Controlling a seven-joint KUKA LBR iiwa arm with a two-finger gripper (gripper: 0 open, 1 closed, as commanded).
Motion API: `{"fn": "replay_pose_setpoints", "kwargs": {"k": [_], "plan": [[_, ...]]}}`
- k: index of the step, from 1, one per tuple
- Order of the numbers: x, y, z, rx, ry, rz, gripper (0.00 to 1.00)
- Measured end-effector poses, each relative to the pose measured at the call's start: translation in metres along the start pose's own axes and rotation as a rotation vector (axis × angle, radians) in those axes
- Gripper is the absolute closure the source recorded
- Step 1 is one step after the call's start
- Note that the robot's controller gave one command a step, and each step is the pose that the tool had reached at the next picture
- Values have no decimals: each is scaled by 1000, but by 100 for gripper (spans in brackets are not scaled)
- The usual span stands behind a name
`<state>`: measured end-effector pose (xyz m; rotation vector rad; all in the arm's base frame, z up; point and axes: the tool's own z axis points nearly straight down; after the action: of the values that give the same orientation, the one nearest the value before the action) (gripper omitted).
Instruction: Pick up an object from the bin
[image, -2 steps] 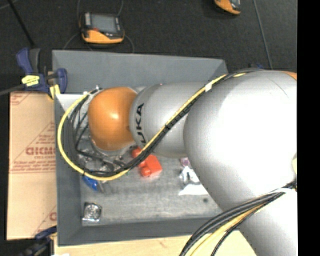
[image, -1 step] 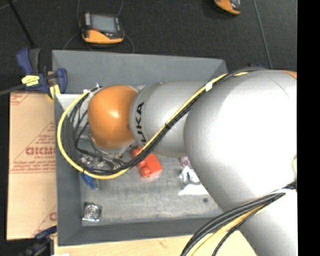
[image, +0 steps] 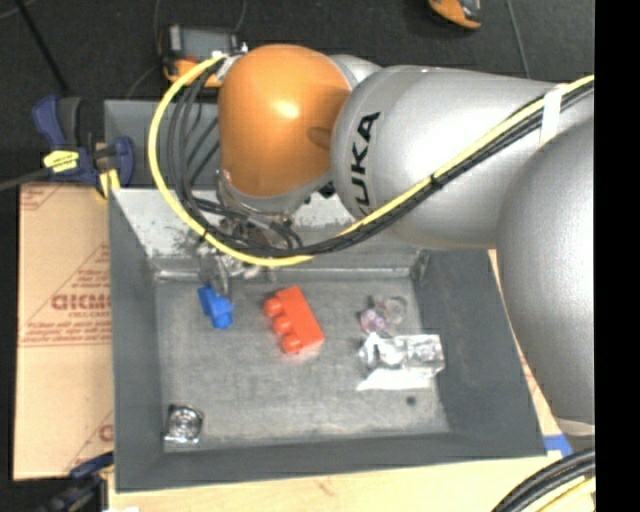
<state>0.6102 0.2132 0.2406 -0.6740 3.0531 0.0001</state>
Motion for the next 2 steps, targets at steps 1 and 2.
{"fn": "replay_pose_setpoints", "kwargs": {"k": [1, 2], "plan": [[2, 2, 6, -3, 9, 0, 0], [56, -40, 136, -4, 19, -179, 0]]}}
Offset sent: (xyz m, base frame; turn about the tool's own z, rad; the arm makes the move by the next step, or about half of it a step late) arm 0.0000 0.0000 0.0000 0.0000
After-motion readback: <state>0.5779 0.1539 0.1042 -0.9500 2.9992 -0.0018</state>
